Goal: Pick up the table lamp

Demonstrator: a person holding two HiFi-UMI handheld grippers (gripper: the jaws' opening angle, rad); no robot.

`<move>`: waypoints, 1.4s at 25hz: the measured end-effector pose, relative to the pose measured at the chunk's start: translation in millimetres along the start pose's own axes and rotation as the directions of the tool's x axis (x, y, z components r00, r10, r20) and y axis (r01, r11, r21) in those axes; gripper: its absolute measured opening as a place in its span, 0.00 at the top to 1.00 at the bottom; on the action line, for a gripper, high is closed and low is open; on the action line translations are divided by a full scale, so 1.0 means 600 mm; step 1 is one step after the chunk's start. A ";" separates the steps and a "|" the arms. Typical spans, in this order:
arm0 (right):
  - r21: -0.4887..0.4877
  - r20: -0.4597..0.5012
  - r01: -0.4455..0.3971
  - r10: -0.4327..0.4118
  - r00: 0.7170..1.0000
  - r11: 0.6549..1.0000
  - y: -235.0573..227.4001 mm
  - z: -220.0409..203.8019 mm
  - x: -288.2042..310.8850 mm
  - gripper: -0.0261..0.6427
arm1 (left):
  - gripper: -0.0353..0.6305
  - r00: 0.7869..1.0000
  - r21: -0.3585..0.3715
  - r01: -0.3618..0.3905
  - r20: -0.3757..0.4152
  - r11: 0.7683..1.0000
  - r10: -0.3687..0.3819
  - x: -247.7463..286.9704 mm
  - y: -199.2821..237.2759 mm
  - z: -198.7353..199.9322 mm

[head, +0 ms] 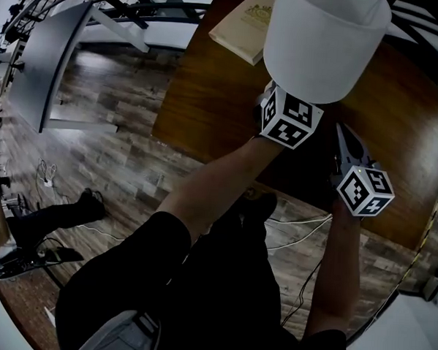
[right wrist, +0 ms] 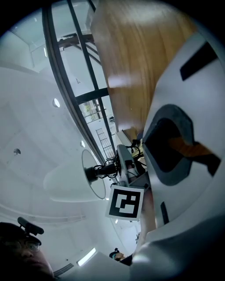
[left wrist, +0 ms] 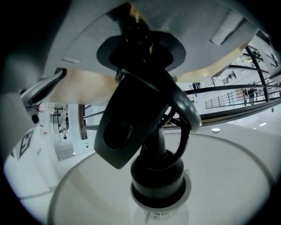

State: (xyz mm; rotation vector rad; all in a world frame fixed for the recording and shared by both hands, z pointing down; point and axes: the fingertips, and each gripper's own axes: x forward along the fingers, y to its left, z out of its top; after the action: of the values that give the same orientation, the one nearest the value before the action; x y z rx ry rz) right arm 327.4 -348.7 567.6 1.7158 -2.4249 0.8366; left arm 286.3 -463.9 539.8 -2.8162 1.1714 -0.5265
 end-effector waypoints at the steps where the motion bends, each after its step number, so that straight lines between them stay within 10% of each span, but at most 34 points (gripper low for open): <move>1: 0.003 0.000 0.001 -0.001 1.000 1.000 0.000 -0.001 -0.001 0.95 | 0.84 1.000 0.004 0.000 0.007 1.000 0.000 -0.001 -0.001 0.002; 18: 0.026 0.035 -0.004 0.003 0.999 1.000 0.016 0.052 -0.011 0.95 | 0.86 1.000 -0.005 0.009 -0.006 1.000 -0.009 -0.034 0.036 0.057; 35: 0.030 0.087 0.028 -0.031 0.996 0.999 0.135 0.197 -0.137 0.94 | 0.86 0.997 0.013 -0.010 -0.080 1.000 0.011 -0.259 0.107 0.201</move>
State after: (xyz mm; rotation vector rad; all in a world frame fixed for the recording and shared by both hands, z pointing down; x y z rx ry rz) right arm 317.5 -313.3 406.7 1.8317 -2.4472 0.8140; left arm 180.1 -412.3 370.0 -2.8010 1.1906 -0.6488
